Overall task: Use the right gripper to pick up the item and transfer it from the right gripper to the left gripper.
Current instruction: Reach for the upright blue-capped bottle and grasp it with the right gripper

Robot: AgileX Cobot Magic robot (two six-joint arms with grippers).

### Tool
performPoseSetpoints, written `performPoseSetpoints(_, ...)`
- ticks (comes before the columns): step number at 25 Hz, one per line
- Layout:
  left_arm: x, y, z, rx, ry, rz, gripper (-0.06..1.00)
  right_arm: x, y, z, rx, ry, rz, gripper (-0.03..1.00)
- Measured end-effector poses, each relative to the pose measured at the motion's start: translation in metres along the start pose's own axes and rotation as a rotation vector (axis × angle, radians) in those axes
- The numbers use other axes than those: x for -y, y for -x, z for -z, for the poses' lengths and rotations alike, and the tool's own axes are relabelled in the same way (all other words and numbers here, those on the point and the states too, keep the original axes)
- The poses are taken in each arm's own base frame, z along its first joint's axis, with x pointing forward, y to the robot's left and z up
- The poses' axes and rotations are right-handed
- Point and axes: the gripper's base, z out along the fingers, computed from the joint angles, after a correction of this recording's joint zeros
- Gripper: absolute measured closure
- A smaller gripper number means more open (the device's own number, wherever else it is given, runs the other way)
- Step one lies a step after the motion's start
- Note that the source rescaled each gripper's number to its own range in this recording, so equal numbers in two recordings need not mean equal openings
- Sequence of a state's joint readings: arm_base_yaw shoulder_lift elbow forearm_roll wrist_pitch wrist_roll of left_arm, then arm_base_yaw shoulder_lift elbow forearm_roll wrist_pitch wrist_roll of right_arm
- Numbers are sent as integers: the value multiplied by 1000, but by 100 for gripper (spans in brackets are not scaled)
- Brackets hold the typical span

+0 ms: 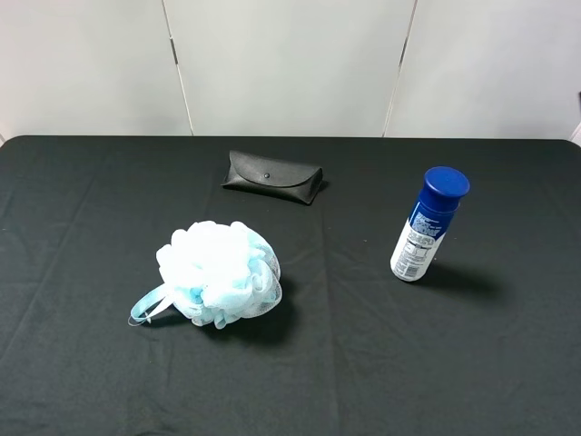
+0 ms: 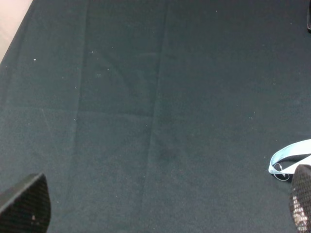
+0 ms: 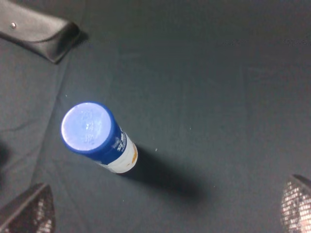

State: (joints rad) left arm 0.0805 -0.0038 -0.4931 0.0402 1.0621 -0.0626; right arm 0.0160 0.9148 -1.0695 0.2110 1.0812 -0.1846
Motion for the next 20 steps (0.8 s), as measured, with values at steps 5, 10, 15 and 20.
performPoseSetpoints(5,0,0,0,0,0,0,-2,-4,16,-24,-97,39,46,-3)
performPoseSetpoints(10,0,0,0,0,0,0,-2,-27,26,-50,-220,70,186,-3)
performPoseSetpoints(15,0,0,0,0,0,0,-2,-44,36,-71,-321,45,242,-3)
performPoseSetpoints(20,0,0,0,0,0,0,-2,-55,44,-90,-364,55,243,-3)
